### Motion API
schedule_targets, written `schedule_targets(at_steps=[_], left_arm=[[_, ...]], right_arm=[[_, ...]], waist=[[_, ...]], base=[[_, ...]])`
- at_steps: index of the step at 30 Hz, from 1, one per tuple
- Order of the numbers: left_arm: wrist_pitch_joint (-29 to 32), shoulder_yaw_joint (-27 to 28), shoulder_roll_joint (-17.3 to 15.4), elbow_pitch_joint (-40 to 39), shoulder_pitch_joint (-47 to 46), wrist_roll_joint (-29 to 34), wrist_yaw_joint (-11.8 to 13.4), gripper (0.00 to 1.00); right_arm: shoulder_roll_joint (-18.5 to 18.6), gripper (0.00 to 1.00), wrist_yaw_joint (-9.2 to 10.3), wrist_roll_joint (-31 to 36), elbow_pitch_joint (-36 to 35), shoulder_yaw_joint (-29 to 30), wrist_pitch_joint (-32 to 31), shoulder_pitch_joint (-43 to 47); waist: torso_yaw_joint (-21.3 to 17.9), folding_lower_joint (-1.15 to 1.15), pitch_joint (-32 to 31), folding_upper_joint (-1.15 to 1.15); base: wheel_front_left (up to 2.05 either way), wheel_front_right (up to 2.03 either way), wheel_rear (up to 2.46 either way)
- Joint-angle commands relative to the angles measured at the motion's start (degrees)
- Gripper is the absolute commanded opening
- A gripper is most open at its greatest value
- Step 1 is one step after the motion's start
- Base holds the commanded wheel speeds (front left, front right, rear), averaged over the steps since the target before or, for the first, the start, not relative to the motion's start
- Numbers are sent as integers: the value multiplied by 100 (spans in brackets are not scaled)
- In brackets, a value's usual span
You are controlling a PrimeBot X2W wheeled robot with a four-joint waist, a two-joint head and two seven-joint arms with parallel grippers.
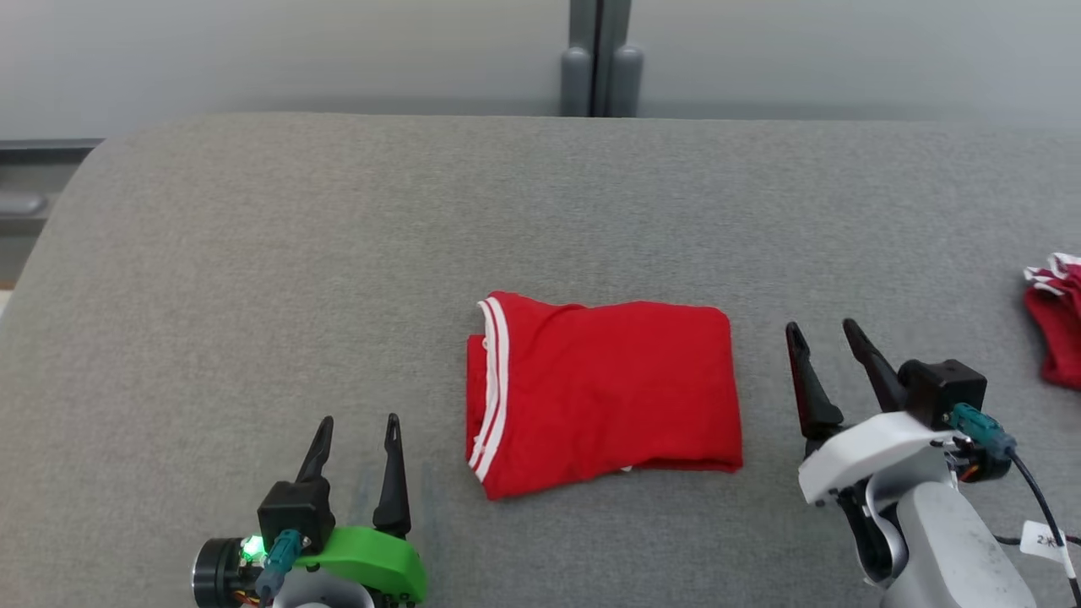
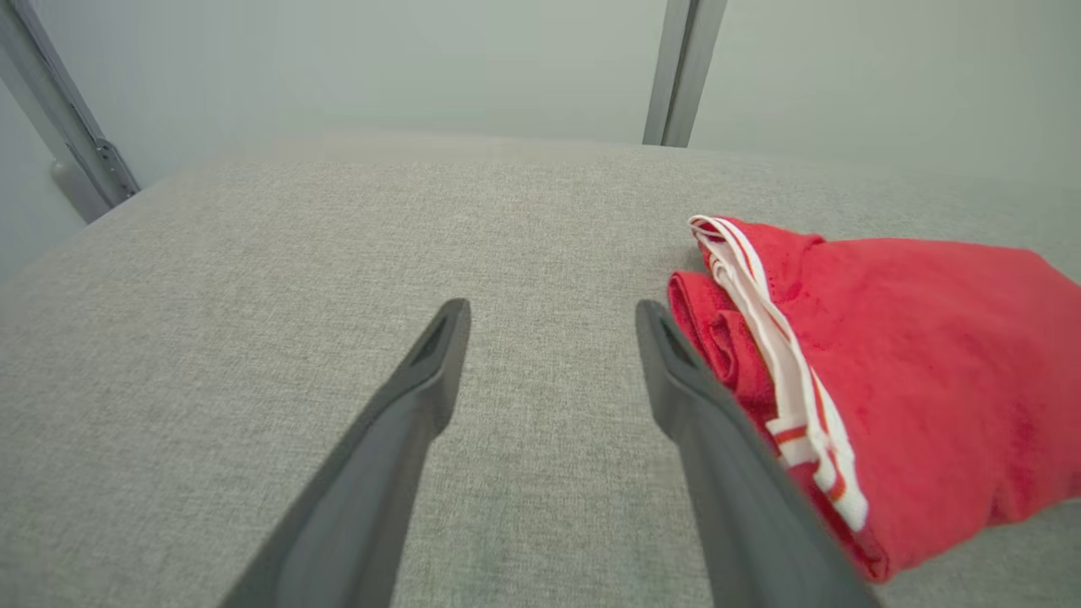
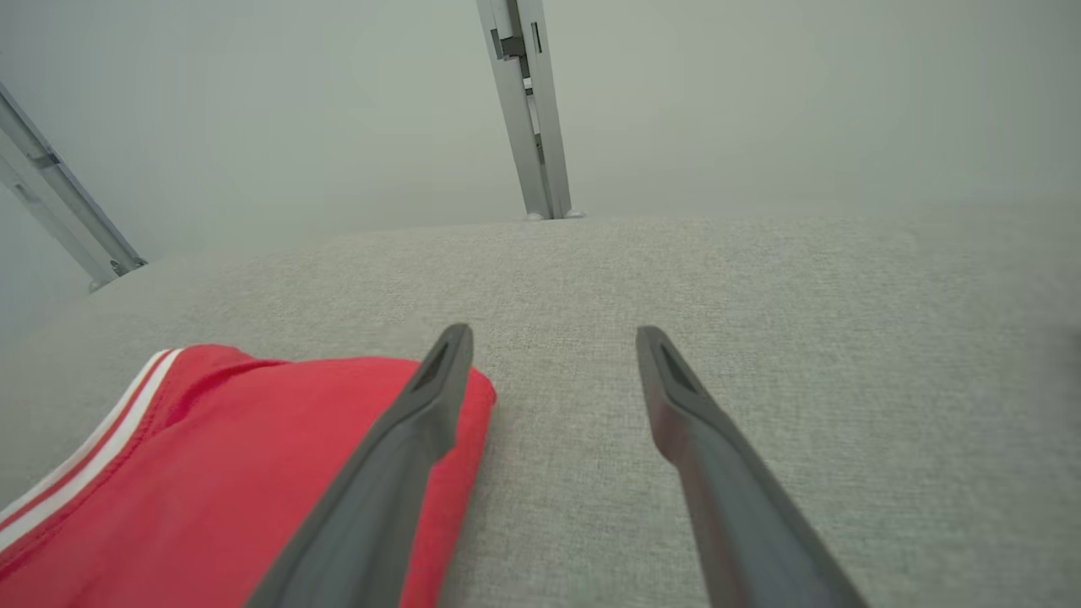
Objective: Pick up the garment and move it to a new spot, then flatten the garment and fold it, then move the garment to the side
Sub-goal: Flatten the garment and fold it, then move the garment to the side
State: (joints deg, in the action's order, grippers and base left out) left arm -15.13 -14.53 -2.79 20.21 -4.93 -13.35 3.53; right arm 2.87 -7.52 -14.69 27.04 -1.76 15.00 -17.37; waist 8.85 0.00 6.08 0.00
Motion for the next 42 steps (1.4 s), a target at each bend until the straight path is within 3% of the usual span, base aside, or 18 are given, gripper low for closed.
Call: schedule_targets(at_steps=[1,12,29,35,42], left_arm=[[2,70,-25,13,-38,62,-5,100],[2,205,-25,51,380,479,-181,100],[2,241,-26,-66,827,423,-203,100],[2,177,-25,-82,695,396,-234,100],[2,-126,-26,-91,380,281,-242,100]], right_arm=[[14,100,8,166,-16,100,21,174],[17,100,8,618,161,381,21,885],[17,100,8,523,305,194,21,1211],[16,100,8,423,375,-126,21,797],[19,100,8,211,948,-725,16,-276]], waist=[[-464,0,-134,0],[-819,0,-379,0],[-773,0,-611,0],[-564,0,-462,0],[1,0,-51,0]], base=[[0,0,0],[0,0,0],[0,0,0],[0,0,0],[0,0,0]])
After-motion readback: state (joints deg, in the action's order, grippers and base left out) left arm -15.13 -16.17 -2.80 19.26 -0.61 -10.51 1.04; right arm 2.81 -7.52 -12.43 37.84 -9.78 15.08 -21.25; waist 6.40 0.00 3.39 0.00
